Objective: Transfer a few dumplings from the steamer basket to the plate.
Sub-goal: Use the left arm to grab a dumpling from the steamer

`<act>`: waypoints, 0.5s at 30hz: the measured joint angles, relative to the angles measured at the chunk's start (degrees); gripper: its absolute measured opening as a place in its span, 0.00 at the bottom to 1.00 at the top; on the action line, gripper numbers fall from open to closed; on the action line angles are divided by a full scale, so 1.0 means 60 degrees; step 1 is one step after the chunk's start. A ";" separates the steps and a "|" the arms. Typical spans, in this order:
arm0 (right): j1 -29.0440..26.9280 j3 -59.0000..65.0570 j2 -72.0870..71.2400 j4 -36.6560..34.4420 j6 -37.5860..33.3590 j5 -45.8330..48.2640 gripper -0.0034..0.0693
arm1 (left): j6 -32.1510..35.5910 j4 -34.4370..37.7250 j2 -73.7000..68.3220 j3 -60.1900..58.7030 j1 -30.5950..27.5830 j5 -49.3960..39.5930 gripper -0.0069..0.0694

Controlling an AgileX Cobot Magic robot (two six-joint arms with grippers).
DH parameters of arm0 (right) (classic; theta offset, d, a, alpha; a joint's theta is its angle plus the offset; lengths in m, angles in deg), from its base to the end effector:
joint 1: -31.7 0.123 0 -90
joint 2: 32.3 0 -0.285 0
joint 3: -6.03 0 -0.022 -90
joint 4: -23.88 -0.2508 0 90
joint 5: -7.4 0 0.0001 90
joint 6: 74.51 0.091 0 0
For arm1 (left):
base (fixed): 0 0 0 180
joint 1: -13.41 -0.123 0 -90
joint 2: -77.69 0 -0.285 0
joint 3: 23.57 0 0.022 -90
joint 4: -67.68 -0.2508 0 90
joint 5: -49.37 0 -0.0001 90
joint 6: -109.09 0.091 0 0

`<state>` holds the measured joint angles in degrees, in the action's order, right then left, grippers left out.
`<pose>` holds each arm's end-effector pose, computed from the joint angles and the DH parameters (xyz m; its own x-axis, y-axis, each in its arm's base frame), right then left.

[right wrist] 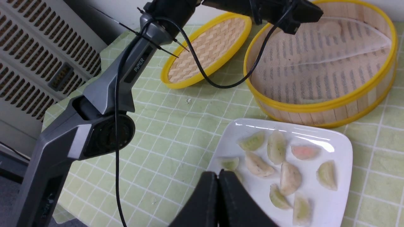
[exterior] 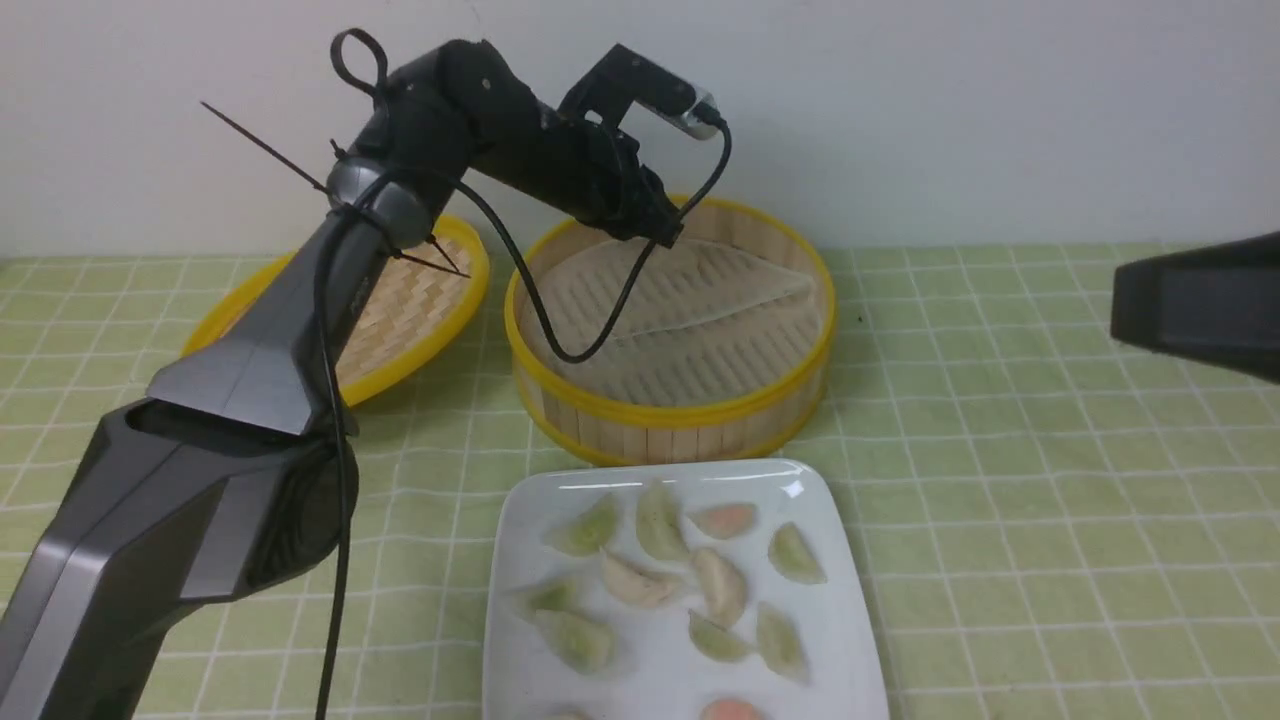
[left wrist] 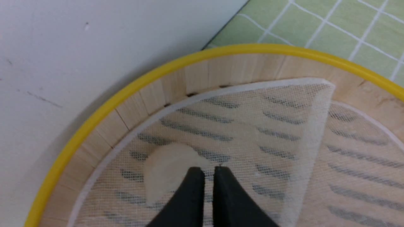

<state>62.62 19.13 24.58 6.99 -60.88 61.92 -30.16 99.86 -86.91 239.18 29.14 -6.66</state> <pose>0.1144 0.0936 0.4196 -0.6996 0.0349 -0.7137 -0.4241 0.7836 0.4540 0.5466 -0.1957 0.1999 -0.4136 0.4563 -0.7879 0.7552 0.6552 -0.0171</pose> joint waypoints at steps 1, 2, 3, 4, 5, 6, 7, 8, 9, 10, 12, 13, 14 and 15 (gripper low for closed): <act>0.0000 0.0000 0.0000 0.0000 0.0000 0.0024 0.03 | 0.0002 0.0000 -0.0045 0.0000 0.0000 0.0108 0.17; 0.0000 0.0000 0.0000 0.0000 0.0013 0.0051 0.03 | 0.0008 0.0000 -0.0122 0.0000 0.0000 0.0308 0.20; 0.0000 0.0000 0.0000 0.0000 0.0013 0.0073 0.03 | 0.0076 0.0000 -0.0193 0.0000 0.0000 0.0446 0.23; 0.0000 0.0000 0.0000 0.0000 0.0013 0.0075 0.03 | 0.0188 0.0000 -0.0264 0.0000 0.0000 0.0553 0.26; 0.0000 0.0000 0.0000 0.0009 0.0013 0.0075 0.03 | 0.0272 0.0000 -0.0316 0.0000 0.0000 0.0627 0.29; 0.0000 0.0000 0.0000 0.0020 0.0013 0.0075 0.03 | 0.0495 0.0000 -0.0406 0.0000 0.0000 0.0708 0.33; 0.0000 0.0000 0.0000 0.0040 0.0013 0.0075 0.03 | 0.0635 0.0000 -0.0470 0.0000 0.0000 0.0768 0.37; 0.0000 0.0000 0.0000 0.0055 0.0013 0.0075 0.03 | 0.0668 0.0000 -0.0470 0.0000 0.0000 0.0768 0.37; 0.0000 0.0000 0.0000 0.0102 0.0013 0.0075 0.03 | 0.0910 0.0009 -0.0573 0.0000 0.0000 0.0875 0.43; 0.0000 0.0000 0.0000 0.0158 0.0013 0.0075 0.03 | 0.1044 0.0008 -0.0637 0.0000 0.0000 0.0927 0.47; 0.0000 0.0000 0.0000 0.0215 0.0013 0.0075 0.03 | 0.1197 0.0008 -0.0743 0.0000 0.0000 0.1003 0.57; 0.0000 0.0000 0.0000 0.0226 0.0013 0.0075 0.03 | 0.1236 0.0008 -0.0787 0.0000 0.0000 0.1060 0.60; 0.0000 0.0000 0.0000 0.0236 0.0048 0.0075 0.03 | 0.1259 0.0008 -0.0829 0.0000 0.0000 0.1127 0.63; 0.0000 0.0000 0.0000 0.0236 0.0097 0.0075 0.03 | 0.1258 0.0008 -0.0900 0.0000 0.0000 0.1236 0.67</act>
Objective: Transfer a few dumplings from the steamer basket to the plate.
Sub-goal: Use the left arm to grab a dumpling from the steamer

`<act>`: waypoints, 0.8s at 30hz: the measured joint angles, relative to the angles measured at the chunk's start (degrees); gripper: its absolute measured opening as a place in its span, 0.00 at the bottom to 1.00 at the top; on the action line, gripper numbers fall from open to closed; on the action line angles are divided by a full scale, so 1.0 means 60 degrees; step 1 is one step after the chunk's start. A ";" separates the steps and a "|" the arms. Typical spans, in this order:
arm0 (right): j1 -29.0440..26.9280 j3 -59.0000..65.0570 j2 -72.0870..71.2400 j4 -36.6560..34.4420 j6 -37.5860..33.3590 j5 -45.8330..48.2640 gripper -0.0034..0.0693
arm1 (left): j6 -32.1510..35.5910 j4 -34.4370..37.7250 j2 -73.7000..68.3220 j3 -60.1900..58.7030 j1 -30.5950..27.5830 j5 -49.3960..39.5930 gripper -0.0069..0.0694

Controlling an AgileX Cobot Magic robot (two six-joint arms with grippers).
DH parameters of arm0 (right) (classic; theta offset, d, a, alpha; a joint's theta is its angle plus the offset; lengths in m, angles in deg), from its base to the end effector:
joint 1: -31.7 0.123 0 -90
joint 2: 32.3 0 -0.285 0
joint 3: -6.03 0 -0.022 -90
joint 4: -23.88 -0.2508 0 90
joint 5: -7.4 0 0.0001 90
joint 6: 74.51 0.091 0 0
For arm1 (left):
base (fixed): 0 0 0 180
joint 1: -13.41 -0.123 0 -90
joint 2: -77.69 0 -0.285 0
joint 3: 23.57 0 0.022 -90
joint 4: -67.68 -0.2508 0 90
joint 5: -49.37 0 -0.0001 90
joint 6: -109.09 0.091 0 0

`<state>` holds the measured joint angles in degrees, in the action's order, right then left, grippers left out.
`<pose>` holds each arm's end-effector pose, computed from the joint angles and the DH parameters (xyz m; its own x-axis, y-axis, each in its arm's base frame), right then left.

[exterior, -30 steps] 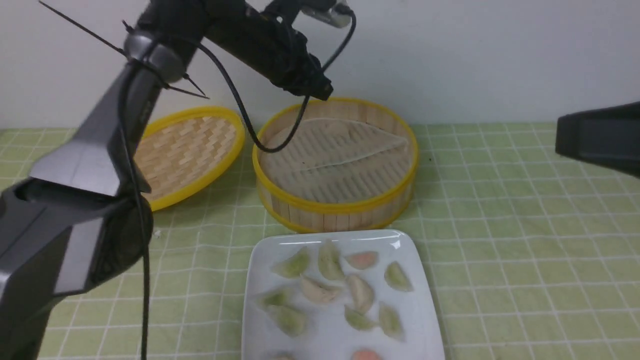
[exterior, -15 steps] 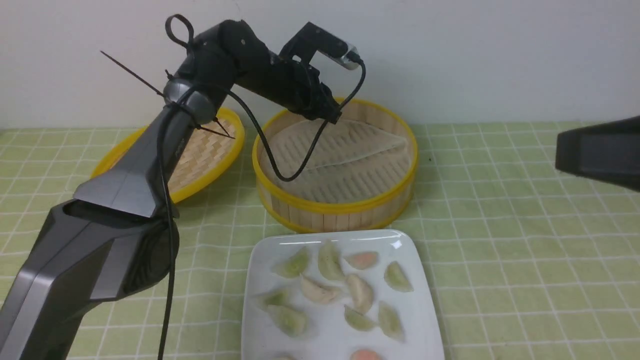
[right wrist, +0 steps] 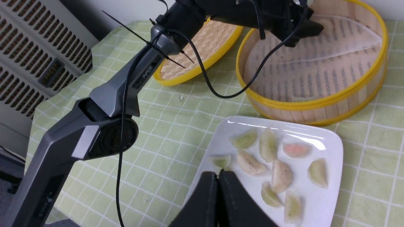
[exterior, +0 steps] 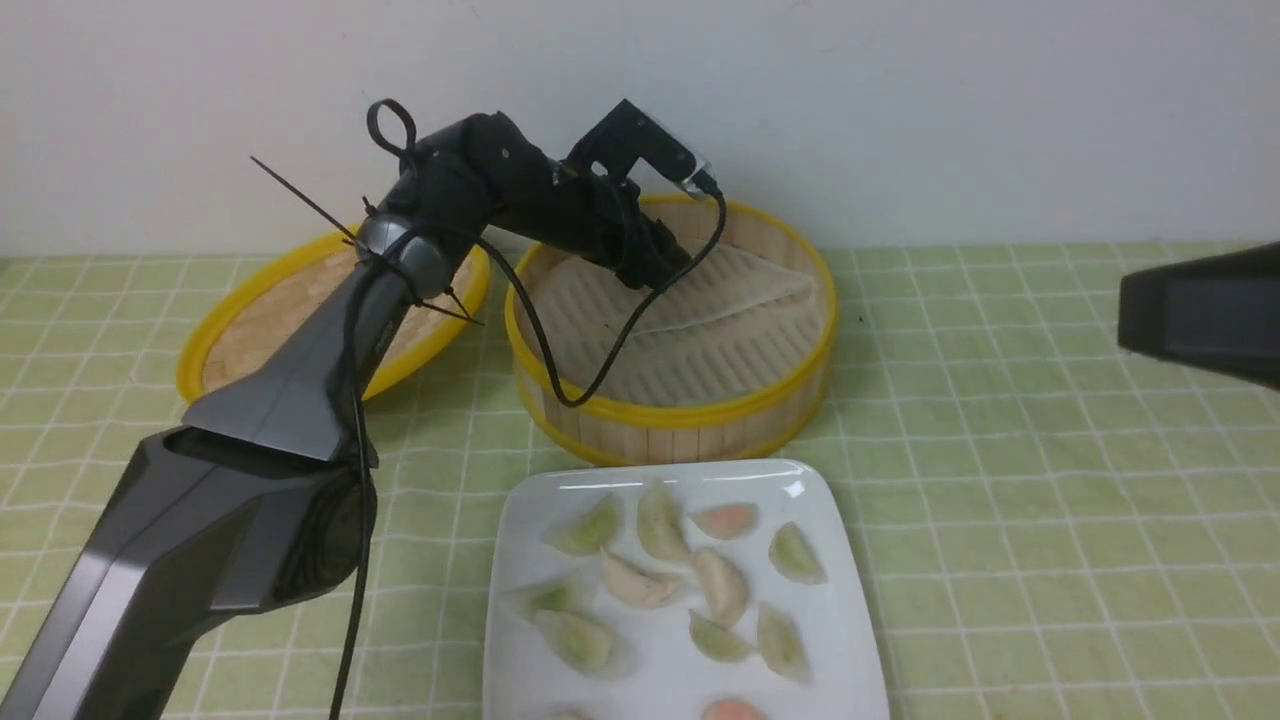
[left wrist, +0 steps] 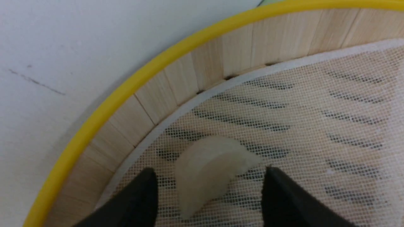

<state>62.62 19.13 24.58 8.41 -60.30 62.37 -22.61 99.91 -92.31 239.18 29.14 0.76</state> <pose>0.1150 0.0921 0.4186 -0.6994 0.0299 -0.7141 -0.4146 0.7969 0.4394 0.5608 -0.1958 0.1516 -0.3366 0.5073 -0.7933 0.7596 0.6442 0.0896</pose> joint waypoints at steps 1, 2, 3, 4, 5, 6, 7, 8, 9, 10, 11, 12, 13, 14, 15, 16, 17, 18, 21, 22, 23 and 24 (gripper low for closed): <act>0.0000 0.0000 0.0000 0.0000 0.0075 0.0000 0.03 | 0.0017 0.0010 -0.0055 0.0000 0.0000 0.0110 0.69; 0.0000 0.0000 0.0000 0.0000 0.0108 0.0000 0.03 | 0.0026 0.0010 -0.0112 0.0000 0.0000 0.0194 0.71; 0.0000 0.0000 0.0000 0.0000 0.0124 0.0000 0.03 | 0.0036 0.0020 -0.0177 0.0000 0.0000 0.0240 0.73; 0.0000 0.0000 0.0000 0.0000 0.0131 0.0000 0.03 | 0.0045 0.0031 -0.0253 0.0000 0.0000 0.0294 0.74; 0.0000 0.0000 0.0000 0.0000 0.0141 0.0000 0.03 | 0.0045 0.0119 -0.0305 0.0000 0.0000 0.0386 0.74; 0.0000 0.0000 0.0000 0.0000 0.0150 0.0000 0.03 | 0.0045 0.0180 -0.0314 0.0000 0.0000 0.0449 0.74; 0.0000 0.0000 0.0000 0.0000 0.0151 0.0000 0.03 | 0.0047 0.0228 -0.0326 0.0000 0.0000 0.0477 0.75; 0.0000 0.0000 0.0000 0.0003 0.0158 0.0000 0.03 | 0.0055 0.0313 -0.0346 0.0000 0.0000 0.0518 0.75; 0.0000 0.0000 0.0000 0.0003 0.0158 0.0000 0.03 | 0.0067 0.0345 -0.0355 0.0000 0.0000 0.0572 0.75; 0.0000 0.0000 0.0000 0.0011 0.0158 0.0008 0.03 | 0.0168 0.0428 -0.0398 0.0000 0.0000 0.0773 0.74; 0.0000 0.0000 0.0000 0.0011 0.0158 0.0008 0.03 | 0.0232 0.0461 -0.0410 0.0000 0.0011 0.0875 0.74; 0.0000 0.0000 0.0000 0.0011 0.0158 0.0008 0.03 | 0.0282 0.0471 -0.0418 0.0000 0.0022 0.0936 0.72; 0.0000 0.0000 0.0000 0.0011 0.0169 0.0008 0.03 | 0.0323 0.0494 -0.0440 0.0000 0.0039 0.0990 0.69; 0.0000 0.0000 0.0000 0.0011 0.0214 0.0031 0.03 | 0.0334 0.0506 -0.0450 0.0000 0.0050 0.1013 0.65; 0.0000 0.0000 0.0000 0.0011 0.0262 0.0051 0.03 | 0.0334 0.0519 -0.0450 0.0000 0.0060 0.1013 0.61; 0.0000 0.0000 0.0000 0.0011 0.0340 0.0085 0.03 | 0.0334 0.0532 -0.0461 0.0000 0.0077 0.1022 0.51; 0.0000 0.0000 0.0000 0.0011 0.0340 0.0085 0.03 | 0.0334 0.0532 -0.0461 0.0000 0.0077 0.1022 0.51; 0.0000 0.0000 0.0000 0.0011 0.0378 0.0121 0.03 | 0.0324 0.0558 -0.0472 0.0000 0.0077 0.1013 0.43; 0.0000 0.0000 0.0000 0.0011 0.0389 0.0214 0.03 | 0.0271 0.0545 -0.0377 0.0011 0.0046 0.0737 0.24; 0.0000 0.0000 0.0000 0.0011 0.0397 0.0214 0.03 | 0.0271 0.0520 -0.0336 0.0011 0.0031 0.0625 0.24; 0.0000 0.0000 0.0000 0.0011 0.0397 0.0214 0.03 | 0.0271 0.0438 -0.0278 0.0011 0.0021 0.0443 0.23; 0.0000 0.0000 0.0000 0.0011 0.0399 0.0225 0.03 | 0.0261 0.0273 -0.0157 0.0011 -0.0024 0.0024 0.23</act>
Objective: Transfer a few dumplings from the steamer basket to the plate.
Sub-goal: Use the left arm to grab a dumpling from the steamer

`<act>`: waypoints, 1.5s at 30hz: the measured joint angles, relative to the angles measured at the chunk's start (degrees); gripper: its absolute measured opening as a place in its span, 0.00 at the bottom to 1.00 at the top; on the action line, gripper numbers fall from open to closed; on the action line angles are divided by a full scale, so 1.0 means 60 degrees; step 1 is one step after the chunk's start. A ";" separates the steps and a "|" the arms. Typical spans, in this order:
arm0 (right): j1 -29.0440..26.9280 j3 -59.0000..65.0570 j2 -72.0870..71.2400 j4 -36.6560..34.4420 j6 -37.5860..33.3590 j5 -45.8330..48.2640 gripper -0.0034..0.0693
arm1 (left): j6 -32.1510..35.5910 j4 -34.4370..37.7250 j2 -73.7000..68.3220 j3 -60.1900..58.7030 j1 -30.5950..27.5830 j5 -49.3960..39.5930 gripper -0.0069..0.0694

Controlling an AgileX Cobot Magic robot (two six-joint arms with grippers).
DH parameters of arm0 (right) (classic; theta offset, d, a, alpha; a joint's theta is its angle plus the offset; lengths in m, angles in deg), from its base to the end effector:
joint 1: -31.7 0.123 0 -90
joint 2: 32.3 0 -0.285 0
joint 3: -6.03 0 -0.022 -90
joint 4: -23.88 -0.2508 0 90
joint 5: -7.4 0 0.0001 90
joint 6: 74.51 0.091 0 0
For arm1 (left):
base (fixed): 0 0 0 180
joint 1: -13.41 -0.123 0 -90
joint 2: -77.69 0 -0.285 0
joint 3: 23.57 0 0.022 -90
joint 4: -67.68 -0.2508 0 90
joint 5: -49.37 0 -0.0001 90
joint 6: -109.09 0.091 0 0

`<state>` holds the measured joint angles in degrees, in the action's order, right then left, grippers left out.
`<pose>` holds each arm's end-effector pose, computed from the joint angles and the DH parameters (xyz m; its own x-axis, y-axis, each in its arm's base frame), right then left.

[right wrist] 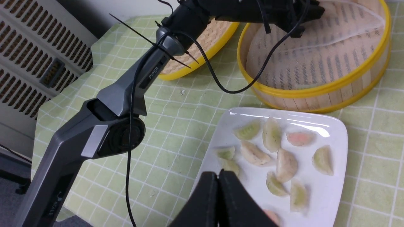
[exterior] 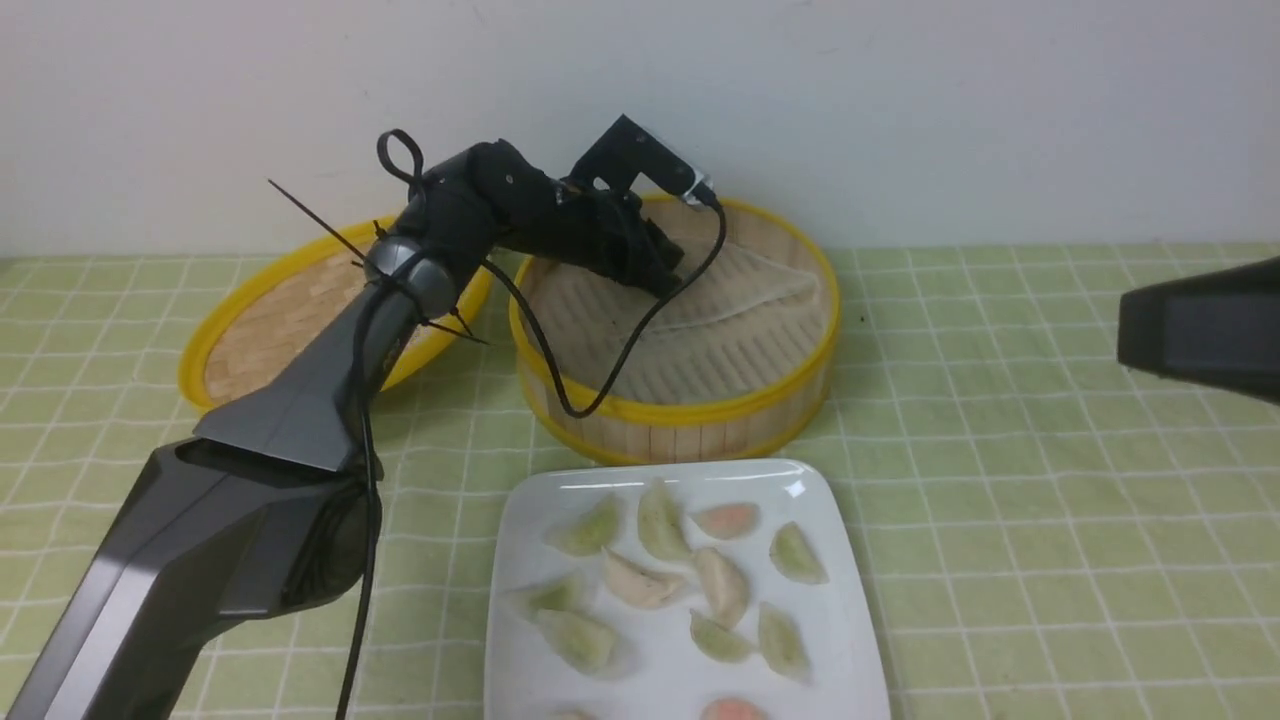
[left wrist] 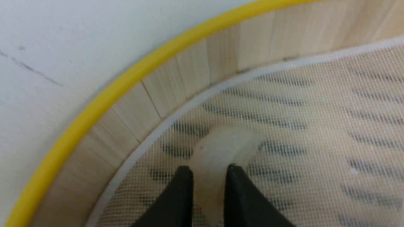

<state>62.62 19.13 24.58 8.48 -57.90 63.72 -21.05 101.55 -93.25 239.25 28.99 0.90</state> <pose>0.1138 0.0916 0.4168 -0.7287 0.0493 -0.6830 -0.3810 0.7997 0.4641 0.5615 -0.1960 0.1435 -0.3334 0.5046 -0.7963 0.7687 0.6346 0.0803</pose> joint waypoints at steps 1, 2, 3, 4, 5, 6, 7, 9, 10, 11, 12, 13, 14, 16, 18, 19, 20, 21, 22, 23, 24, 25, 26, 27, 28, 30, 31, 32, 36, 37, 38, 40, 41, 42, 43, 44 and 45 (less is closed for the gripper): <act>0.0000 0.0000 0.0000 0.0000 0.0009 0.0000 0.03 | 0.0001 -0.0115 0.0103 -0.0011 -0.0015 -0.0347 0.20; 0.0000 0.0000 0.0000 0.0021 0.0009 0.0019 0.03 | 0.0001 -0.0228 0.0284 -0.0011 -0.0015 -0.0874 0.15; 0.0000 0.0000 0.0000 0.0034 0.0009 0.0019 0.03 | -0.0021 -0.0292 0.0419 -0.0011 -0.0015 -0.1197 0.12; 0.0000 0.0000 0.0000 0.0034 0.0009 0.0019 0.03 | -0.0021 -0.0307 0.0454 -0.0011 -0.0015 -0.1274 0.12; 0.0000 0.0000 0.0000 0.0068 0.0009 0.0026 0.03 | -0.0032 -0.0359 0.0756 -0.0011 -0.0034 -0.1769 0.10; 0.0000 0.0000 0.0000 0.0103 0.0009 0.0026 0.03 | -0.0032 -0.0359 0.0919 -0.0011 -0.0034 -0.1939 0.09; 0.0000 0.0000 0.0000 0.0147 0.0009 0.0031 0.03 | -0.0032 -0.0359 0.1117 -0.0011 -0.0034 -0.2059 0.08; 0.0000 0.0000 0.0000 0.0204 0.0009 0.0064 0.03 | -0.0008 -0.0359 0.1357 -0.0011 -0.0034 -0.2107 0.08; 0.0000 0.0000 0.0000 0.0242 0.0009 0.0084 0.03 | 0.0091 -0.0324 0.1550 0.0010 -0.0034 -0.2011 0.08; 0.0000 0.0000 0.0000 0.0242 0.0009 0.0093 0.03 | 0.0148 -0.0309 0.1574 0.0010 -0.0034 -0.1938 0.08; 0.0000 0.0000 0.0000 0.0242 0.0009 0.0153 0.03 | 0.0257 -0.0274 0.1582 0.0019 -0.0034 -0.1787 0.08; 0.0000 0.0000 0.0000 0.0242 0.0009 0.0205 0.03 | 0.0330 -0.0274 0.1568 0.0019 -0.0034 -0.1717 0.08; 0.0000 0.0000 0.0000 0.0242 0.0009 0.0265 0.03 | 0.0409 -0.0274 0.1513 0.0019 -0.0034 -0.1659 0.08; 0.0000 0.0000 0.0000 0.0263 0.0009 0.0350 0.03 | 0.0576 -0.0208 0.1323 0.0019 -0.0010 -0.1515 0.09; 0.0000 0.0000 0.0000 0.0283 0.0009 0.0418 0.03 | 0.0858 -0.0137 0.1082 0.0010 0.0030 -0.1366 0.12; 0.0000 0.0000 0.0000 0.0283 0.0009 0.0418 0.03 | 0.0880 -0.0127 0.1059 0.0001 0.0040 -0.1350 0.12; 0.0000 0.0000 0.0000 0.0316 0.0009 0.0438 0.03 | 0.1042 -0.0126 0.0885 0.0002 0.0081 -0.1263 0.16; 0.0000 0.0000 0.0000 0.0372 0.0009 0.0458 0.03 | 0.1250 -0.0091 0.0732 -0.0008 0.0113 -0.1164 0.22; 0.0000 0.0000 0.0000 0.0418 0.0009 0.0469 0.03 | 0.1341 -0.0051 0.0667 -0.0008 0.0132 -0.1134 0.25; 0.0000 0.0000 0.0000 0.0445 0.0009 0.0477 0.03 | 0.1490 0.0018 0.0578 -0.0008 0.0158 -0.1109 0.31; 0.0000 0.0000 0.0000 0.0488 0.0009 0.0490 0.03 | 0.1732 0.0082 0.0485 -0.0008 0.0198 -0.1095 0.37; 0.0000 0.0000 0.0000 0.0537 0.0009 0.0500 0.03 | 0.1884 0.0109 0.0424 -0.0008 0.0215 -0.1071 0.44; 0.0000 0.0000 0.0000 0.0570 0.0009 0.0500 0.03 | 0.2016 0.0119 0.0376 -0.0008 0.0237 -0.1039 0.49; 0.0000 0.0000 0.0000 0.0591 0.0009 0.0500 0.03 | 0.2114 0.0131 0.0317 -0.0008 0.0247 -0.0937 0.55; 0.0000 0.0000 0.0000 0.0606 0.0009 0.0500 0.03 | 0.2180 0.0143 0.0287 -0.0008 0.0247 -0.0792 0.60; 0.0000 0.0000 0.0000 0.0651 0.0009 0.0509 0.03 | 0.2231 0.0151 0.0197 -0.0008 0.0247 -0.0392 0.71; 0.0000 0.0000 0.0000 0.0700 0.0009 0.0520 0.03 | 0.2254 0.0151 0.0158 -0.0008 0.0247 -0.0286 0.74; 0.0000 0.0000 0.0000 0.0739 0.0009 0.0529 0.03 | 0.2284 0.0162 0.0121 -0.0008 0.0247 -0.0218 0.77; 0.0000 0.0000 0.0000 0.0824 0.0019 0.0526 0.03 | 0.2564 0.0379 -0.0053 -0.0008 0.0247 -0.0095 0.79; 0.0000 0.0000 0.0000 0.0842 0.0048 0.0526 0.03 | 0.2605 0.0478 -0.0082 -0.0008 0.0247 -0.0071 0.78; 0.0000 0.0000 0.0000 0.0854 0.0114 0.0526 0.03 | 0.2636 0.0524 -0.0093 -0.0008 0.0247 -0.0071 0.77; 0.0000 0.0000 0.0000 0.0854 0.0273 0.0526 0.03 | 0.2652 0.0661 -0.0159 -0.0008 0.0237 -0.0062 0.71; 0.0000 0.0000 0.0000 0.0854 0.0312 0.0526 0.03 | 0.2652 0.0686 -0.0158 -0.0008 0.0237 -0.0033 0.68; 0.0000 0.0000 0.0000 0.0854 0.0373 0.0526 0.03 | 0.2725 0.0672 -0.0181 -0.0008 0.0237 0.0090 0.62; 0.0000 0.0000 0.0000 0.0863 0.0393 0.0526 0.03 | 0.2726 0.0671 -0.0191 -0.0008 0.0246 0.0148 0.57; 0.0000 0.0000 0.0000 0.0862 0.0409 0.0526 0.03 | 0.2737 0.0681 -0.0198 -0.0008 0.0246 0.0164 0.55; 0.0000 0.0000 0.0000 0.0862 0.0431 0.0526 0.03 | 0.2728 0.0681 -0.0198 -0.0008 0.0246 0.0172 0.55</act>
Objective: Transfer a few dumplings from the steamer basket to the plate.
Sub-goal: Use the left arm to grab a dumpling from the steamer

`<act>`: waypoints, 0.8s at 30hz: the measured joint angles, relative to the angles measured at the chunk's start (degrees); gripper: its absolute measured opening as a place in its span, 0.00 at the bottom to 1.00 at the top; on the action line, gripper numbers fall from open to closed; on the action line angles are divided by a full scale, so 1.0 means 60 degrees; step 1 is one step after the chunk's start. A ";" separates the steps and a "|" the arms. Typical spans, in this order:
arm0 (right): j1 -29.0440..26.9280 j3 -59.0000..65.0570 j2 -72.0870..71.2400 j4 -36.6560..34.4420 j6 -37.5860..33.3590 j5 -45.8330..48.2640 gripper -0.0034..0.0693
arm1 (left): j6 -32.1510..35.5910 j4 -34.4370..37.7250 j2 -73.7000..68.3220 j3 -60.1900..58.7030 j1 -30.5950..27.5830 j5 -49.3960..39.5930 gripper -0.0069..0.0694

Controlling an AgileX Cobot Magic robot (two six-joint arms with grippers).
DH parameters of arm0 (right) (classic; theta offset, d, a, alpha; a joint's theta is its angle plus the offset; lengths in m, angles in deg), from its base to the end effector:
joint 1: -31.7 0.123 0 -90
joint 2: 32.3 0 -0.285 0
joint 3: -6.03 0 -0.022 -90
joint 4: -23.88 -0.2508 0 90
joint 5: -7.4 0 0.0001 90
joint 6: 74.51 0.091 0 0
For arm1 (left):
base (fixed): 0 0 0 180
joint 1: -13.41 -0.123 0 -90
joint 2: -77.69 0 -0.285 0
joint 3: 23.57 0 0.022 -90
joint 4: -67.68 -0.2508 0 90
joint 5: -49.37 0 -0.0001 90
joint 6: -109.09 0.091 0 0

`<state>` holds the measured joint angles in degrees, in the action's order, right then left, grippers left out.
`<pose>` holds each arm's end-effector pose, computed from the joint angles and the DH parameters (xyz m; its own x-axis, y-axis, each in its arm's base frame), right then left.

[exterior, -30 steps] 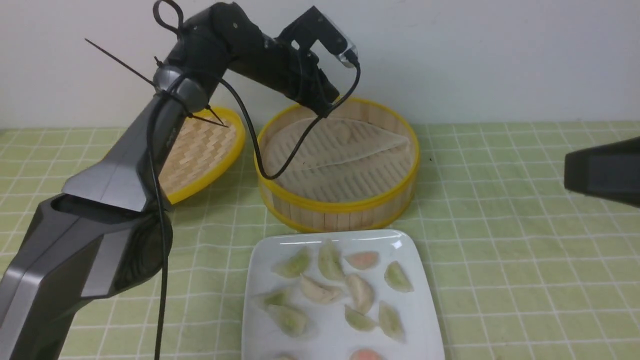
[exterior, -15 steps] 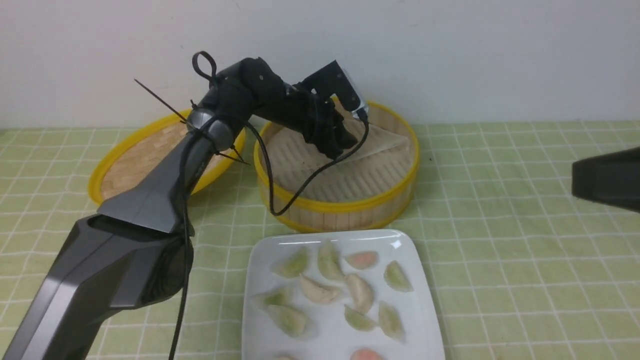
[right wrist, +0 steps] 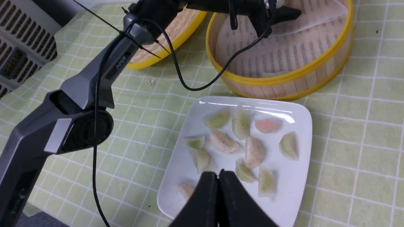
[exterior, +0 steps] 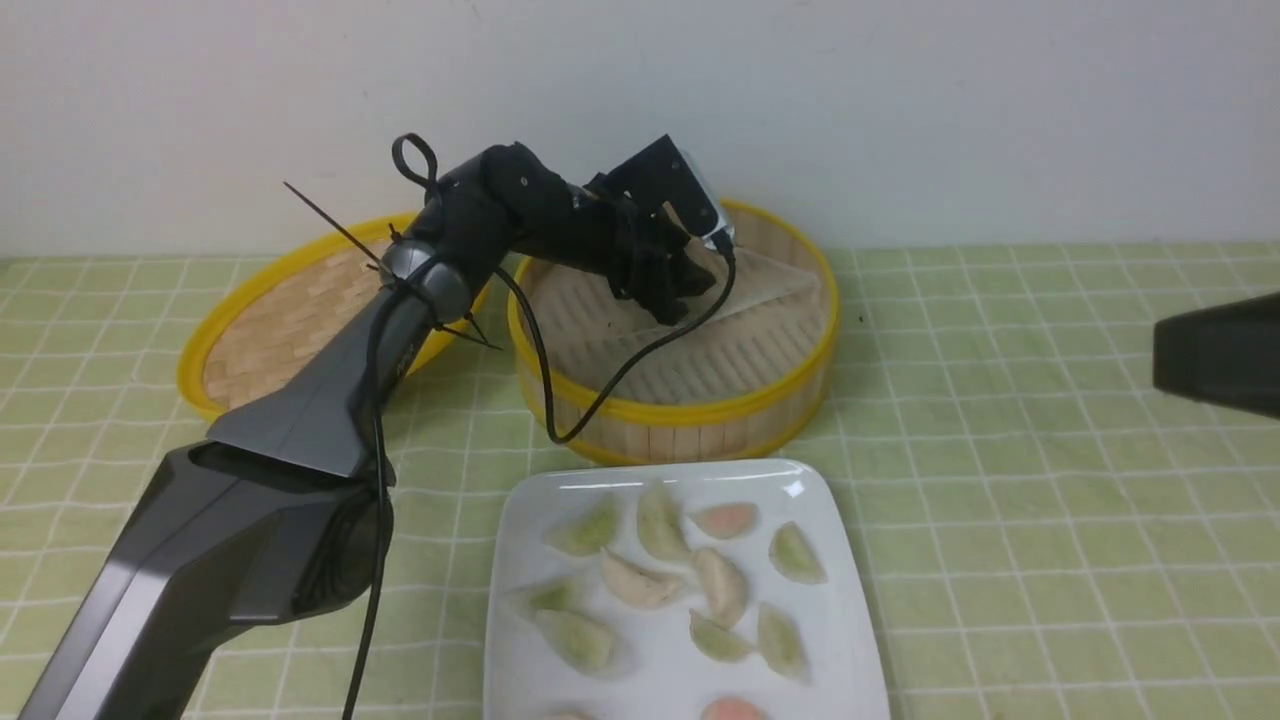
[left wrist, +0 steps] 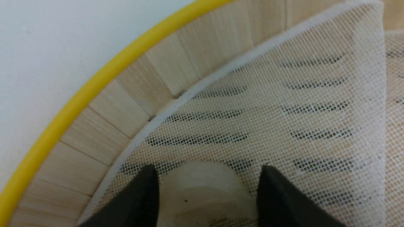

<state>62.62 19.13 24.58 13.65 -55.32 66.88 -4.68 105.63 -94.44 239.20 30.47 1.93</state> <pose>0.1148 0.0850 0.4115 -0.7443 0.0306 -0.6672 -0.3316 0.8502 0.4089 0.5566 -0.2140 0.1346 -0.1130 0.6142 -0.7810 0.8467 0.4708 0.2477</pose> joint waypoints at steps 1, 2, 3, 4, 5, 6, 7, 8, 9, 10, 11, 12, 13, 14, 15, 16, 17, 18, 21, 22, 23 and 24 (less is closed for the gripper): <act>0.0000 0.0000 0.0000 0.0000 0.0010 0.0000 0.03 | -0.0067 -0.0009 0.0000 0.0000 0.0000 -0.0011 0.55; 0.0000 0.0000 0.0000 0.0000 0.0010 0.0000 0.03 | -0.0144 -0.0030 0.0000 0.0000 0.0000 -0.0018 0.55; 0.0000 0.0000 0.0000 0.0000 0.0010 0.0000 0.03 | -0.0311 -0.0074 0.0025 0.0000 0.0007 -0.0069 0.55; 0.0000 0.0000 0.0000 0.0000 0.0010 0.0000 0.03 | -0.0429 -0.0142 0.0068 0.0000 0.0019 -0.0183 0.55; 0.0000 0.0000 0.0000 0.0000 0.0017 0.0000 0.03 | -0.0540 -0.0196 0.0102 0.0000 0.0019 -0.0256 0.55; 0.0000 0.0000 0.0000 0.0000 0.0017 0.0004 0.03 | -0.0737 -0.0368 0.0184 0.0000 0.0030 -0.0462 0.55; 0.0000 0.0000 0.0000 0.0000 0.0017 0.0014 0.03 | -0.0871 -0.0520 0.0229 0.0000 0.0040 -0.0584 0.55; 0.0000 0.0000 0.0000 0.0000 0.0017 0.0054 0.03 | -0.1347 -0.1071 0.0446 0.0013 0.0082 -0.1063 0.55; 0.0000 0.0000 0.0000 0.0000 0.0017 0.0089 0.03 | -0.1642 -0.1431 0.0614 0.0024 0.0082 -0.1456 0.55; 0.0000 0.0000 0.0000 0.0000 0.0017 0.0154 0.03 | -0.1954 -0.1889 0.0754 0.0058 0.0082 -0.1769 0.55; 0.0000 0.0000 0.0000 0.0000 0.0017 0.0244 0.03 | -0.2437 -0.2336 0.0943 0.0126 0.0068 -0.2140 0.55; 0.0000 0.0000 0.0000 0.0000 0.0017 0.0281 0.03 | -0.2586 -0.2495 0.1025 0.0153 0.0055 -0.2288 0.55; 0.0000 0.0000 0.0000 0.0000 0.0017 0.0434 0.03 | -0.3071 -0.2994 0.1464 0.0253 0.0036 -0.2963 0.55; 0.0000 0.0000 0.0000 0.0000 -0.0029 0.0526 0.03 | -0.3266 -0.3169 0.1725 0.0320 -0.0002 -0.3337 0.53; 0.0000 0.0000 0.0000 0.0000 -0.0039 0.0549 0.03 | -0.3293 -0.3186 0.1725 0.0335 -0.0011 -0.3337 0.53; 0.0000 0.0000 0.0000 0.0000 -0.0200 0.0694 0.03 | -0.3451 -0.3213 0.2220 0.0425 -0.0071 -0.3746 0.36; 0.0000 0.0000 0.0000 0.0000 -0.0254 0.0754 0.03 | -0.3467 -0.3203 0.2373 0.0440 -0.0094 -0.3817 0.29; 0.0000 0.0000 0.0000 0.0000 -0.0352 0.0810 0.03 | -0.3498 -0.3125 0.2603 0.0485 -0.0115 -0.3861 0.21; 0.0000 0.0000 0.0000 -0.0037 -0.0465 0.0859 0.03 | -0.3797 -0.2966 0.3048 0.0523 -0.0138 -0.3933 0.11; 0.0000 0.0000 0.0000 -0.0069 -0.0495 0.0876 0.03 | -0.4124 -0.2898 0.3217 0.0523 -0.0138 -0.3982 0.09; 0.0000 0.0000 0.0000 -0.0099 -0.0504 0.0901 0.03 | -0.4435 -0.2879 0.3303 0.0523 -0.0127 -0.4025 0.09; 0.0000 0.0000 0.0000 -0.0174 -0.0542 0.0905 0.03 | -0.4797 -0.2892 0.3376 0.0523 -0.0088 -0.4053 0.08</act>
<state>62.62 19.13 24.58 12.60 -58.57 72.31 -33.46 88.28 -74.19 242.33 29.95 -22.39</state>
